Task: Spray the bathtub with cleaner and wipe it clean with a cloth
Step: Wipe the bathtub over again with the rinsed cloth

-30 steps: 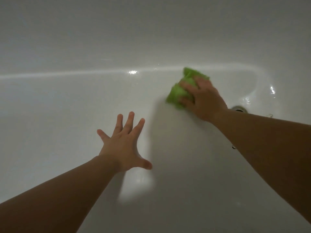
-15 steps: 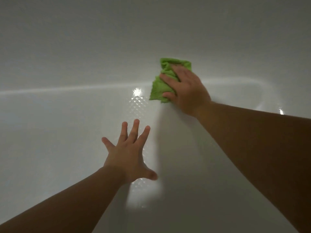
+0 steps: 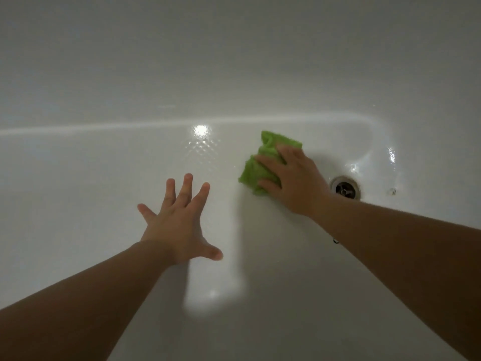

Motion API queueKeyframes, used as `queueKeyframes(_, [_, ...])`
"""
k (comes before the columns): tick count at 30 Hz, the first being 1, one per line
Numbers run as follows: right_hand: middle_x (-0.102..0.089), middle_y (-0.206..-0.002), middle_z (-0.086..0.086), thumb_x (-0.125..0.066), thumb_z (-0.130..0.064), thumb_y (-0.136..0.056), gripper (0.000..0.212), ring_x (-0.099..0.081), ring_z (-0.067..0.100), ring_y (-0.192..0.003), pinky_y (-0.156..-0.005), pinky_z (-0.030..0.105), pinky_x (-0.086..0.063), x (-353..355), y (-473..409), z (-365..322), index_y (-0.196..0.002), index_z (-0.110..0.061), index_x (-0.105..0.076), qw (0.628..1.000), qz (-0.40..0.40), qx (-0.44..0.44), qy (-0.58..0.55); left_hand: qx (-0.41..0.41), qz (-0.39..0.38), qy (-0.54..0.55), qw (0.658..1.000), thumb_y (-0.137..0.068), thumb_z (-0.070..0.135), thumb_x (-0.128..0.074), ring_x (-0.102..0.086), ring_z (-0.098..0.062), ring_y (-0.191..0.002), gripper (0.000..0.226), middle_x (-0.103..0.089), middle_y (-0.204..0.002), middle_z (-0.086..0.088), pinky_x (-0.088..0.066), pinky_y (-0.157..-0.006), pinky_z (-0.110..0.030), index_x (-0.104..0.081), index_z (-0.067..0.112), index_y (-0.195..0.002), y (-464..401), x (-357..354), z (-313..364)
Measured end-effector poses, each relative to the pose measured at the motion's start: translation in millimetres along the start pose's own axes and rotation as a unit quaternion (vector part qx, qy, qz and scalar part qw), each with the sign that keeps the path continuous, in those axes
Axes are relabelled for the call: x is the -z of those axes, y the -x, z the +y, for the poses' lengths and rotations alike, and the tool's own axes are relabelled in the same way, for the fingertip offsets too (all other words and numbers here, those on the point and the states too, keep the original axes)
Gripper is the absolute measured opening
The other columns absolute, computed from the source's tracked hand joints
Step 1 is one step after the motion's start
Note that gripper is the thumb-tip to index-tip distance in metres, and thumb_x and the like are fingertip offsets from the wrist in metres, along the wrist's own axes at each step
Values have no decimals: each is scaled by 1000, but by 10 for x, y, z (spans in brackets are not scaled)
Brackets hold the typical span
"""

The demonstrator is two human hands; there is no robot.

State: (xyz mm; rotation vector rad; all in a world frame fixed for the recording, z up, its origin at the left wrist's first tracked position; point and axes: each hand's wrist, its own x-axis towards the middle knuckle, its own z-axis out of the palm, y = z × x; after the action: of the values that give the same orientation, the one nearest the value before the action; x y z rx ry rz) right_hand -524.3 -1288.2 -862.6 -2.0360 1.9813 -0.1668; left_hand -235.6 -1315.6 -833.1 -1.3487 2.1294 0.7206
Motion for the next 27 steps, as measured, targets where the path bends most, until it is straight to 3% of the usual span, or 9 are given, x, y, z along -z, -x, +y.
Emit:
queueKeyframes(3, [-48, -143, 10, -41, -66, -98, 59, -45, 34, -129, -102, 53, -47, -89, 728, -100, -149, -37, -49, 997, -39, 62, -7, 1, 1, 0, 1000, -45, 91, -74, 41, -27, -147, 155, 41, -161, 8, -3, -108, -86, 25, 44, -155, 1, -5, 3])
queueKeyframes(6, [-54, -141, 8, -44, -65, -101, 54, -50, 33, -132, -105, 47, -47, -72, 1395, -239, -149, -41, -48, 974, -107, 200, 1, -2, 11, -4, 1000, -43, 94, -71, 39, -29, -148, 156, 40, -162, 8, -3, -107, -87, 25, 43, -155, -16, -37, -8])
queueKeyframes(11, [-56, -145, 7, -46, -69, -98, 57, -53, 29, -131, -106, 42, -46, -31, 1246, -167, -148, -41, -49, 934, -144, 326, 14, 0, 14, -4, 1000, -43, 95, -70, 39, -28, -148, 155, 39, -162, 8, -1, -107, -87, 24, 44, -155, -19, -58, -15])
queueKeyframes(13, [-59, -143, 9, -47, -67, -97, 58, -54, 33, -132, -105, 46, -47, -74, 807, 48, -145, -36, -56, 947, -109, 300, 42, 0, 23, -3, 1000, -43, 96, -69, 38, -28, -149, 155, 38, -163, 9, -1, -107, -87, 23, 45, -155, -25, -76, -24])
queueKeyframes(16, [-54, -144, 17, -45, -71, -92, 68, -52, 43, -131, -105, 59, -48, 29, 140, 373, -146, -32, -56, 993, -32, 99, 58, 1, 29, -5, 1000, -42, 97, -69, 37, -28, -149, 154, 37, -163, 8, 0, -106, -87, 22, 45, -156, -43, -84, -27])
queueKeyframes(18, [-46, -150, 19, -47, -71, -90, 70, -43, 43, -135, -106, 61, -43, 90, -58, 401, -148, -33, -51, 999, 1, -27, 18, -2, 33, -10, 999, -42, 98, -67, 37, -28, -149, 153, 37, -164, 8, 0, -106, -87, 21, 45, -156, -54, -92, -23])
queueKeyframes(21, [-37, -157, 14, -55, -62, -95, 62, -34, 40, -139, -110, 56, -38, 39, -15, 116, -151, -37, -46, 993, 20, -113, -8, -2, 35, -4, 999, -48, 97, -66, 36, -29, -150, 148, 35, -164, 7, 0, -107, -86, 20, 45, -156, -56, -85, -11])
queueKeyframes(23, [-31, -160, 10, -48, -66, -96, 62, -29, 38, -142, -113, 54, -33, -10, 240, -181, -152, -42, -41, 993, -60, -98, -8, -12, 35, -8, 999, -62, 94, -62, 33, -28, -151, 134, 34, -165, 6, -2, -108, -86, 18, 44, -157, 0, -82, -18])
queueKeyframes(27, [-35, -158, 8, -24, -78, -92, 68, -32, 35, -142, -114, 54, -35, 15, 1126, -614, -153, -49, -36, 973, -211, 89, 7, -52, 18, -25, 998, -87, 81, -47, 29, -25, -154, 102, 32, -166, 6, -8, -112, -82, 15, 43, -159, 275, -181, -56])
